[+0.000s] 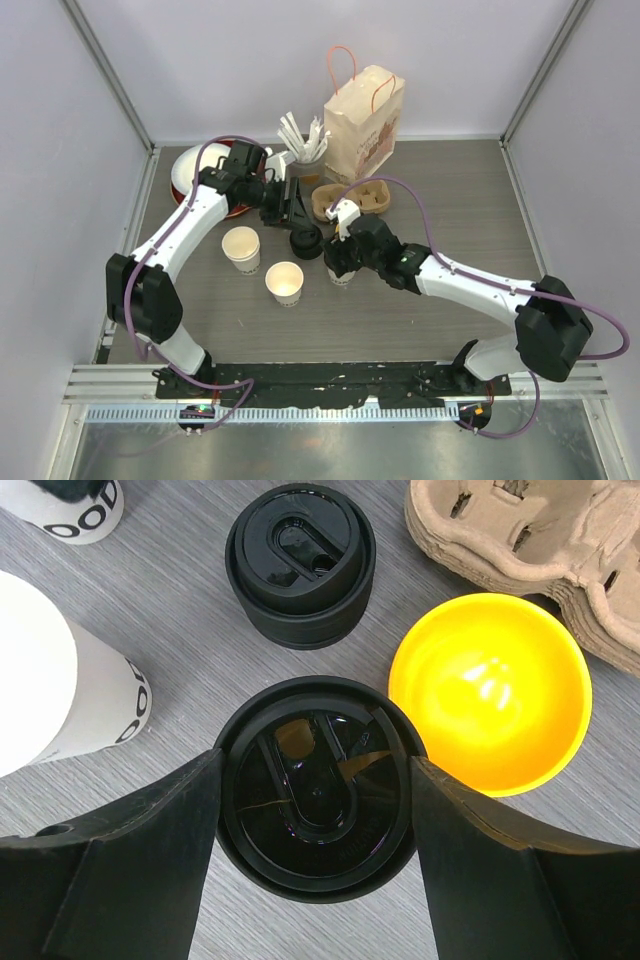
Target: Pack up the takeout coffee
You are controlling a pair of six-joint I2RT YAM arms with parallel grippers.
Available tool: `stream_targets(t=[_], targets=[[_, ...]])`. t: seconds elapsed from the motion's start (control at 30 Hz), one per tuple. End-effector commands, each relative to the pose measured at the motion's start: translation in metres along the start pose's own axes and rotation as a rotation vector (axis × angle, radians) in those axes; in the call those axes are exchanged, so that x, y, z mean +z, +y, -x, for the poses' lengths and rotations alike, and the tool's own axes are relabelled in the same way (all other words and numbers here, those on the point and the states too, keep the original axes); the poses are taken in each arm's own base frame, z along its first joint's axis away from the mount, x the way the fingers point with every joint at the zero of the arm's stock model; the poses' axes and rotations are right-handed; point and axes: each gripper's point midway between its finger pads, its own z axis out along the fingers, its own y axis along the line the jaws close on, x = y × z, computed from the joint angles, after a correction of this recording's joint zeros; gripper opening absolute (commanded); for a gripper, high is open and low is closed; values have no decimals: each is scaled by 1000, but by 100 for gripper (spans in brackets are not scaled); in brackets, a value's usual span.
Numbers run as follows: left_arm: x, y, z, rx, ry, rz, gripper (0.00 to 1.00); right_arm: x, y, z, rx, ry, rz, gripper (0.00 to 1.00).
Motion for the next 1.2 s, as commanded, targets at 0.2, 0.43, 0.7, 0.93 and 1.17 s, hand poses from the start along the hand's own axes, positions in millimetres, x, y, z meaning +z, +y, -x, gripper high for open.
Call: stream_targets(t=[0.2,0.43,0.7,0.93,1.17], targets=[[-5,-7,4,11,-7,-24,57,-12,8,-91,38,319,2,75],[-4,-4,3,21,-4,-15,57,-28,6,-15,41,96,9,85],[-4,-4,2,23,4,-14,57,-32,9,8,22,36,33,88],[-4,-3,1,25,9,-12,58,-35,11,23,38,-19,46,92],[-4,-3,1,25,17,-10,59,-39,4,34,29,-55,8,92]])
